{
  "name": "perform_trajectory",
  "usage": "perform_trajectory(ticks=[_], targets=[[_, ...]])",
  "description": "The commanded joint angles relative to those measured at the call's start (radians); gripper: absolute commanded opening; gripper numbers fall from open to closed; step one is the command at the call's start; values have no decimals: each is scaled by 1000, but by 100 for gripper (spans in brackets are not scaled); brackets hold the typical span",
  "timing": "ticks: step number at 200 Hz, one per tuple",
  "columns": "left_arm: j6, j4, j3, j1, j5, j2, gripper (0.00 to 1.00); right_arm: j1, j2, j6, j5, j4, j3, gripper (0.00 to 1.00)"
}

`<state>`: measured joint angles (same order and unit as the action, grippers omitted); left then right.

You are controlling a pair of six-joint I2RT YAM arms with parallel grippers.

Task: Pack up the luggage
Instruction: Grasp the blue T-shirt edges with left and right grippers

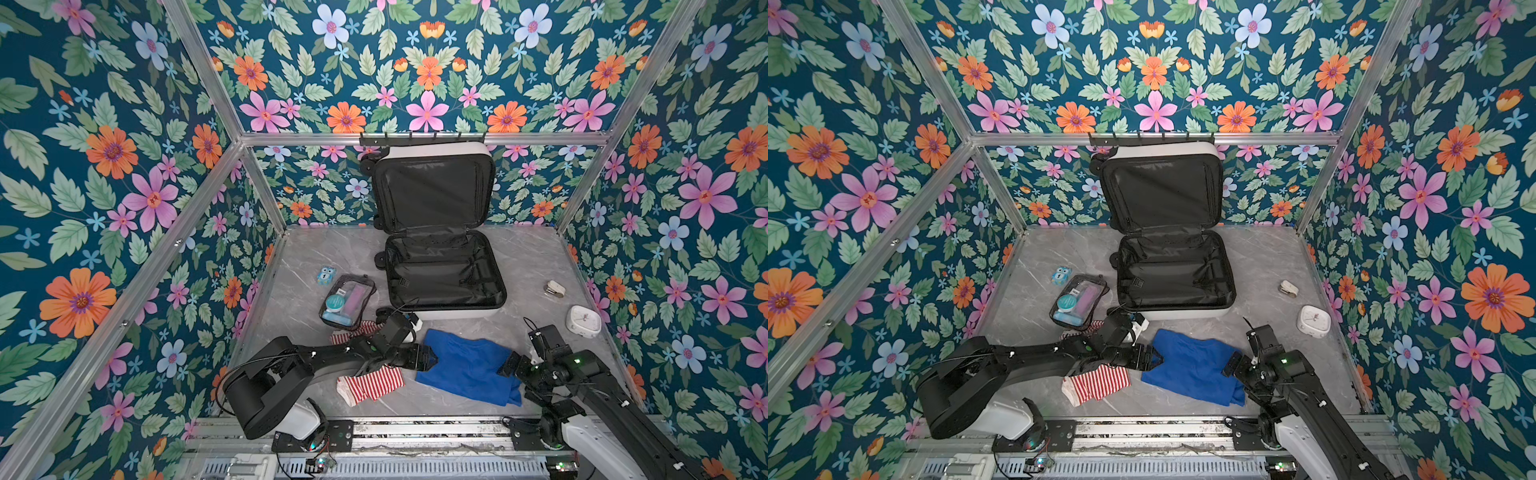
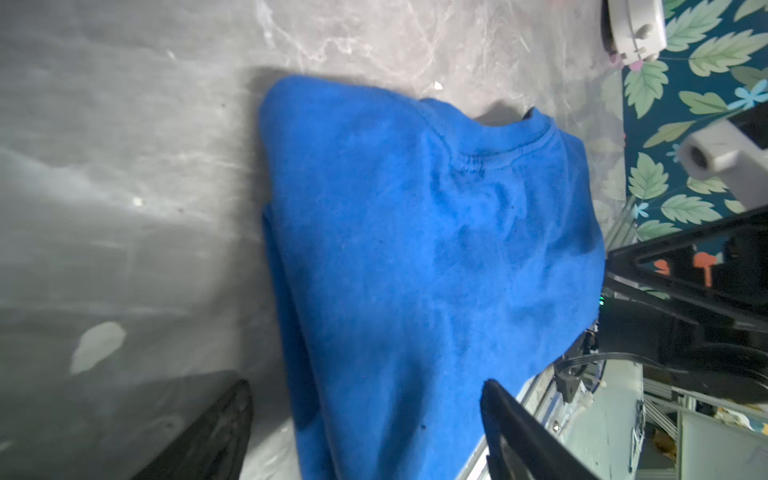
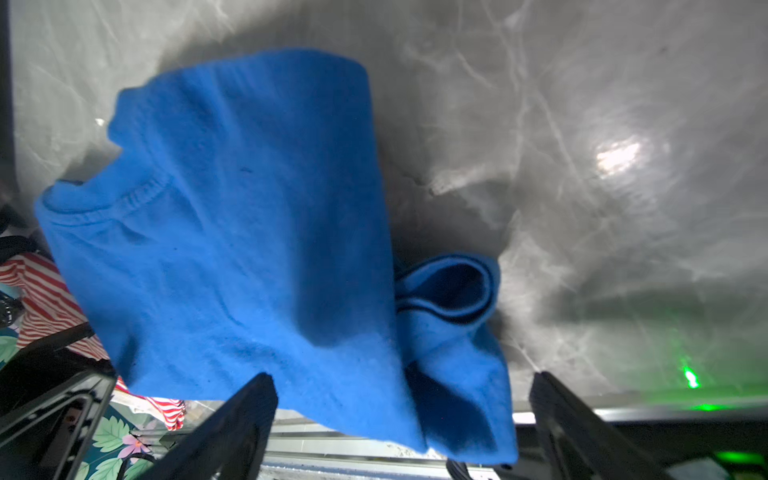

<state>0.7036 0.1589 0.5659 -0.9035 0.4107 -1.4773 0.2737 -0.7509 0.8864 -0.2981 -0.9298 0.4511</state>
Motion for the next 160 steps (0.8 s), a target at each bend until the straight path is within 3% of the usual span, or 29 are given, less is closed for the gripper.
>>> perform_trajectory(ticks=[1, 54, 113, 160], targets=[[14, 22, -11, -2, 29, -19, 87, 0, -14, 22, -10, 36, -11, 95], [51, 88, -36, -8, 70, -53, 83, 1, -45, 42, -24, 105, -45, 90], [63, 117, -35, -19, 76, -81, 68, 8, -61, 74, -36, 177, -82, 80], [84, 162, -29, -30, 79, -101, 53, 35, -79, 113, -43, 250, -96, 57]])
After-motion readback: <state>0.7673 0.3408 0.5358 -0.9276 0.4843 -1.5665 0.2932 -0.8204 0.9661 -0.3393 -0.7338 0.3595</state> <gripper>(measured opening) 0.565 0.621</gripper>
